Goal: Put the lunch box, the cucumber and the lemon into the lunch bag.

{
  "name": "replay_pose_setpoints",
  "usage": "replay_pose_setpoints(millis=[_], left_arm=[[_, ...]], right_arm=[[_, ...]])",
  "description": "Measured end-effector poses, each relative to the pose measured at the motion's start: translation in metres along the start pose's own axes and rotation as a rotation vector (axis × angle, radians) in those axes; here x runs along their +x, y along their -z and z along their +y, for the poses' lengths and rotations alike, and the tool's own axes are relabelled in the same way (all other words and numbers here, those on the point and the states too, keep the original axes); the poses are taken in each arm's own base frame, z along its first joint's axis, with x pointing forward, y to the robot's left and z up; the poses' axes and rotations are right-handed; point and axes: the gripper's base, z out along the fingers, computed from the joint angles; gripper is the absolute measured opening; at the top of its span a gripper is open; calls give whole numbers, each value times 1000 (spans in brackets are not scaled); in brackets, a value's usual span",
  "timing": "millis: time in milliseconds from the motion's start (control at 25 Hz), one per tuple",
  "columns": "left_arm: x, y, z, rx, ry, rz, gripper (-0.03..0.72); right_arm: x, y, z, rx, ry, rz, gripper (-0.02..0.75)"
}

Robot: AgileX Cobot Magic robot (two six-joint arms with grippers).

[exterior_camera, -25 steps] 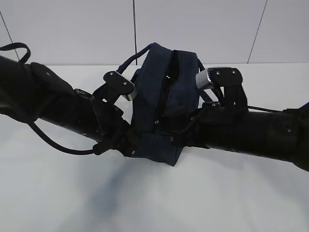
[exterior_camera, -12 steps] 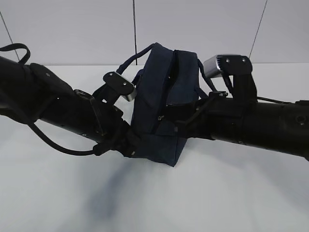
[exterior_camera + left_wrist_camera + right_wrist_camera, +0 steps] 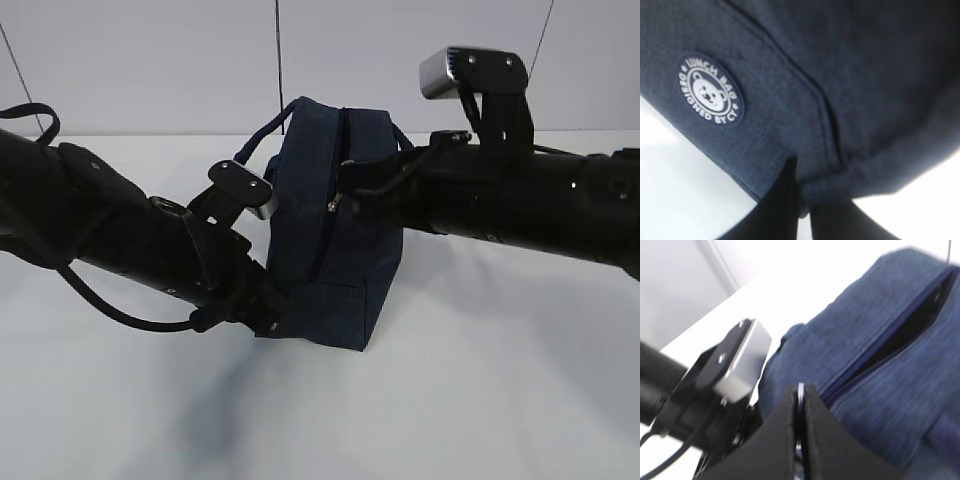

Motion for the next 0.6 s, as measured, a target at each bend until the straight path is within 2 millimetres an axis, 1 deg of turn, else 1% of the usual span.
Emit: replay_pose_setpoints(millis=[280,440,600], left_arm=[[0,0,0,-1,7,-3,3],[0,0,0,-1,7,-3,3],[0,0,0,-3,7,-3,3]], right_arm=[[-24,-6,-3,72,58,-2,6],[-28,-14,-7,90,61,8,6],[-25,-21,-11,103,39,19,7]])
